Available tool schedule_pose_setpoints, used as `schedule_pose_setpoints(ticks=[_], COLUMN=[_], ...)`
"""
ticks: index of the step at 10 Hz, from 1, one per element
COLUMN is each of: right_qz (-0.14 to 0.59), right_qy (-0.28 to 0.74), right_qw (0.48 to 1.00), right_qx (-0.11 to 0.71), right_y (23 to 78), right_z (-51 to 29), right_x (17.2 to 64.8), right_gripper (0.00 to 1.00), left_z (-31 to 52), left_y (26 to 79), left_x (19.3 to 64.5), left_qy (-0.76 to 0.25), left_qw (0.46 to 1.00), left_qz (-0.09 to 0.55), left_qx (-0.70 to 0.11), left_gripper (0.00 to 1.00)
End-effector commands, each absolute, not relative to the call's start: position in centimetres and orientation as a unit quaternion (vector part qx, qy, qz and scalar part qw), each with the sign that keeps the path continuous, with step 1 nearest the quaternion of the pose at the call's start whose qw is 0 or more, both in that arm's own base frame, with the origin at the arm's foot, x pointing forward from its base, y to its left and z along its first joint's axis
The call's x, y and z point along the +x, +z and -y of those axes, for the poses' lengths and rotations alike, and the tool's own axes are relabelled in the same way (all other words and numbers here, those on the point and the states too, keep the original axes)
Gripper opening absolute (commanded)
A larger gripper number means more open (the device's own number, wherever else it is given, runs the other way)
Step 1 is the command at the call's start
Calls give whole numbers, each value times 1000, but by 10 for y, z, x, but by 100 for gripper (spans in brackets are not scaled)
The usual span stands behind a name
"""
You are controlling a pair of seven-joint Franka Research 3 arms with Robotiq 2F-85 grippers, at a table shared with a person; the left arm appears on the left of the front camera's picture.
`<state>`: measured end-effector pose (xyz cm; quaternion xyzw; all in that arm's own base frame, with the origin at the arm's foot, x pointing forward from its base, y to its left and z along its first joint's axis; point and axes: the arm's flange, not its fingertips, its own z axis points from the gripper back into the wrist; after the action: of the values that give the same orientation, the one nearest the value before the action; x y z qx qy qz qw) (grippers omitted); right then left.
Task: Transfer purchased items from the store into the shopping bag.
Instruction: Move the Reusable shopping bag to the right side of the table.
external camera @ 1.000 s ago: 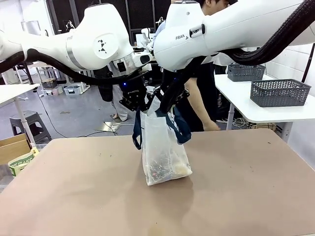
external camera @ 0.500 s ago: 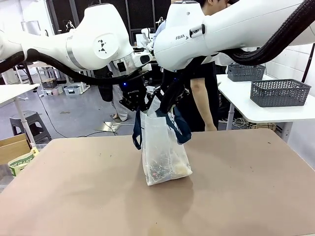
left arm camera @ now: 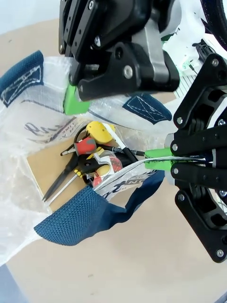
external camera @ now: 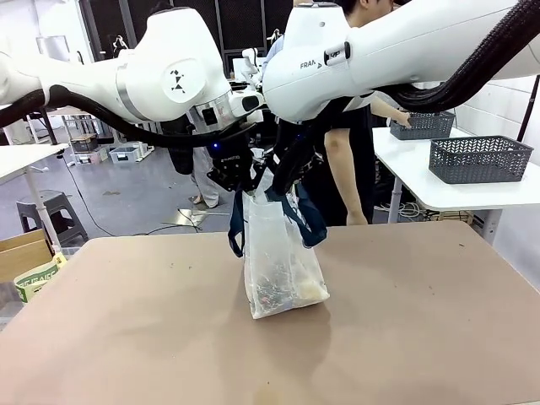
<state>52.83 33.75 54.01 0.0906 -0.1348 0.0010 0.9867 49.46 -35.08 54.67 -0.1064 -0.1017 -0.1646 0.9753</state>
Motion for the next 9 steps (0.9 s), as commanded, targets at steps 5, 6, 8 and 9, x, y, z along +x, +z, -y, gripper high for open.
schedule_pose_setpoints(ticks=[5,6,8,9], right_qz=[141,141,140,140], right_qy=[-1,-1,3,3], right_qw=[982,982,982,982], right_qx=[125,127,129,128], right_y=[536,535,534,534], right_z=[-343,-343,-345,-344], right_x=[534,535,538,538], right_gripper=[0,0,0,0], left_z=[354,355,355,353], left_y=[549,551,553,553], left_x=[495,493,490,488], left_qy=[-202,-204,-206,-205], left_qw=[960,956,950,947], left_qz=[126,130,135,133], left_qx=[-151,-164,-191,-207], left_gripper=[33,53,93,100])
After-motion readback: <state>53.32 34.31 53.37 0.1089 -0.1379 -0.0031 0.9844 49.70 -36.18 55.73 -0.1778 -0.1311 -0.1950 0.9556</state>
